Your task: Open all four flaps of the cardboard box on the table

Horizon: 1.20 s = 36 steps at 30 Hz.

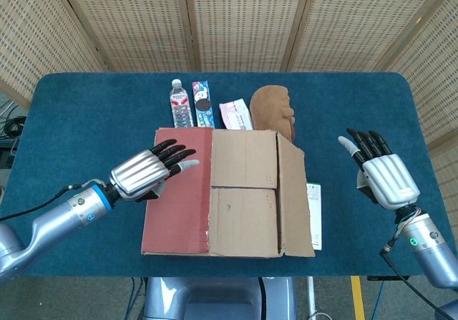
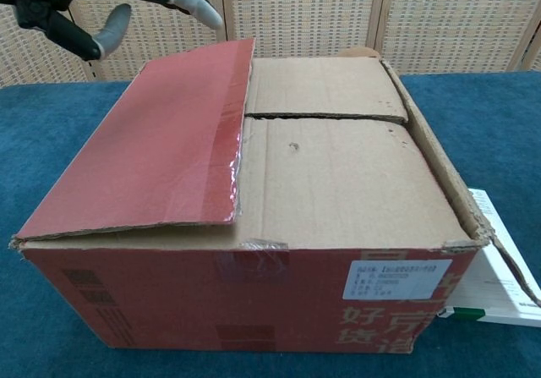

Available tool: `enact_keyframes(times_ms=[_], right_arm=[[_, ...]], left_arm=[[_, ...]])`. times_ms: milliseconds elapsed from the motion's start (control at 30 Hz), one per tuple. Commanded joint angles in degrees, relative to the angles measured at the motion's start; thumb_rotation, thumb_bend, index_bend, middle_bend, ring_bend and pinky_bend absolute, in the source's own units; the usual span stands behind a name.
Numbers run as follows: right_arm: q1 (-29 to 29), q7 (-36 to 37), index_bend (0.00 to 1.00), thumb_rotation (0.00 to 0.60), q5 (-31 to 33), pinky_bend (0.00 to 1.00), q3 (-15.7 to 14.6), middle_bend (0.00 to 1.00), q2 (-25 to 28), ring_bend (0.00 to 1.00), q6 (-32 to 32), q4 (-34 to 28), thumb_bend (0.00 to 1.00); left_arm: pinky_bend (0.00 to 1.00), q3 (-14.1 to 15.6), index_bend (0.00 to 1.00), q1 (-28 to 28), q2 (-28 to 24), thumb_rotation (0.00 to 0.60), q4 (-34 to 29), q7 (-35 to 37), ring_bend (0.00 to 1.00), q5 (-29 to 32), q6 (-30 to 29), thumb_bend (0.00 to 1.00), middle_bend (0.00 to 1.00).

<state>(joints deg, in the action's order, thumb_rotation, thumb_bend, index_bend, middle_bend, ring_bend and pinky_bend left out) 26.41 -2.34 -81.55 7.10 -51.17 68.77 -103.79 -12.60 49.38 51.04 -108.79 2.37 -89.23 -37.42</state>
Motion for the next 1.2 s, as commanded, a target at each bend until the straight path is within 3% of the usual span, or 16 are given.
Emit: enact_keyframes(times_ms=[33, 333, 500, 867, 1200], right_arm=[[-0.8, -0.1, 0.02, 0.600, 0.3, 0.00, -0.4, 0.00, -1.2, 0.00, 0.3, 0.4, 1.00], [-1.4, 0.3, 0.02, 0.600, 0.2, 0.00, -0.3, 0.00, -1.8, 0.00, 0.6, 0.9, 1.00], [-2.0, 1.0, 0.02, 0.600, 0.2, 0.00, -0.3, 0.00, -1.8, 0.00, 0.7, 1.5, 1.00], [-2.6, 2.5, 0.02, 0.600, 0.0, 0.00, -0.1, 0.00, -1.9, 0.00, 0.6, 2.6, 1.00], [-2.4, 3.0, 0.02, 0.600, 0.1, 0.00, 0.3, 0.00, -2.6, 0.00, -0.2, 3.3, 1.00]], left_arm=[[0.00, -0.9, 0.06, 4.2, 3.1, 0.515, 0.9, 0.8, 0.00, 1.3, 4.0, 0.98, 0.00], [0.00, -1.7, 0.08, 10.3, 8.6, 0.513, 4.2, 1.2, 0.00, 4.9, 8.5, 1.00, 0.03], [0.00, -1.6, 0.13, 13.3, 11.5, 0.511, 5.7, 0.0, 0.00, 7.6, 10.6, 1.00, 0.10], [0.00, -0.3, 0.33, 14.7, 11.9, 0.513, 5.7, -2.6, 0.14, 11.3, 10.1, 1.00, 0.30], [0.00, 1.1, 0.38, 13.6, 9.5, 0.513, 4.6, -3.0, 0.22, 12.6, 7.8, 1.00, 0.39]])
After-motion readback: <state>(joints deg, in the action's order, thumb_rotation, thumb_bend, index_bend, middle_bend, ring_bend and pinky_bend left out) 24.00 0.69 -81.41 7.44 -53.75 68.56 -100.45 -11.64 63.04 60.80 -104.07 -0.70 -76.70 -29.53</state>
